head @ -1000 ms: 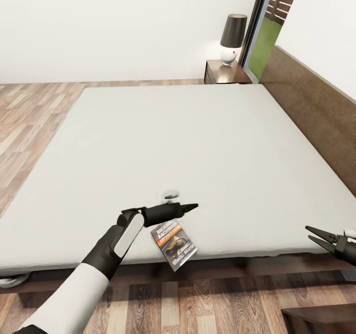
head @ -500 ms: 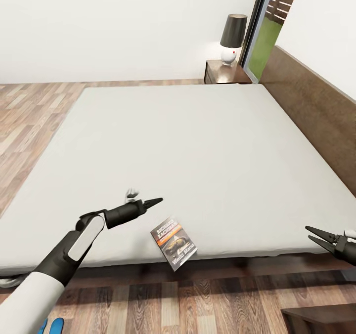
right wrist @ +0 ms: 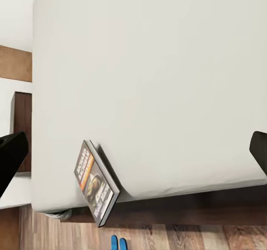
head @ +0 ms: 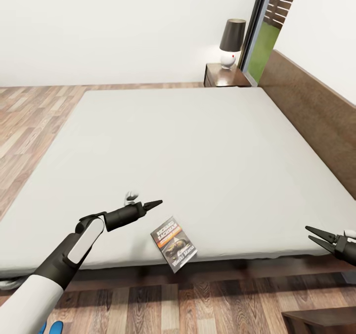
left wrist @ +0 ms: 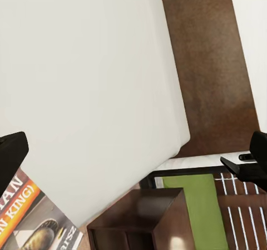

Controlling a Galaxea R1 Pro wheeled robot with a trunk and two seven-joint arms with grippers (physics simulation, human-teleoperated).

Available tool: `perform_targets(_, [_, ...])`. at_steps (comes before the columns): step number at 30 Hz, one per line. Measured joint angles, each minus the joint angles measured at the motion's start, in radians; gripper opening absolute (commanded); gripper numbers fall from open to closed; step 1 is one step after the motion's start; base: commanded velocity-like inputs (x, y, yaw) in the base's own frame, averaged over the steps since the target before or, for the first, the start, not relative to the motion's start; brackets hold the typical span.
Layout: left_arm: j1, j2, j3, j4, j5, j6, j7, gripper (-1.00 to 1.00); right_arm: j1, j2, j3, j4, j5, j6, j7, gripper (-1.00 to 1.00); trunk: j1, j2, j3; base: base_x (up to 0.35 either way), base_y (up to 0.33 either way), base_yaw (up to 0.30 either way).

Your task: In the bedroom, move the book from the bed onto either nightstand, and place the two sandals side by side next to the bed.

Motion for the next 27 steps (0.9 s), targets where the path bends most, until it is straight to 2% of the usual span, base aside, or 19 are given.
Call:
perform_targets(12, [0.018, 0.002, 0.003, -0.002, -0.002, -0.010, 0.002, 1.00, 0.000, 0.000, 0.000, 0.000, 0.000, 0.000, -0.001, 1.00, 0.000, 0.000, 0.019, 0.000, 0.000, 0.000])
perform_targets(17, [0.019, 0.005, 0.048, 0.000, -0.001, -0.012, 0.000, 1.00, 0.000, 0.000, 0.000, 0.000, 0.000, 0.000, -0.001, 1.00, 0.000, 0.000, 0.027, 0.000, 0.000, 0.000])
perform_targets(20, [0.019, 0.005, 0.061, 0.000, 0.000, -0.012, -0.001, 1.00, 0.000, 0.000, 0.000, 0.000, 0.000, 0.000, -0.001, 1.00, 0.000, 0.000, 0.031, 0.000, 0.000, 0.000])
perform_targets(27, [0.019, 0.003, 0.064, 0.000, 0.000, -0.010, -0.003, 1.00, 0.000, 0.000, 0.000, 0.000, 0.000, 0.000, -0.001, 1.00, 0.000, 0.000, 0.032, 0.000, 0.000, 0.000])
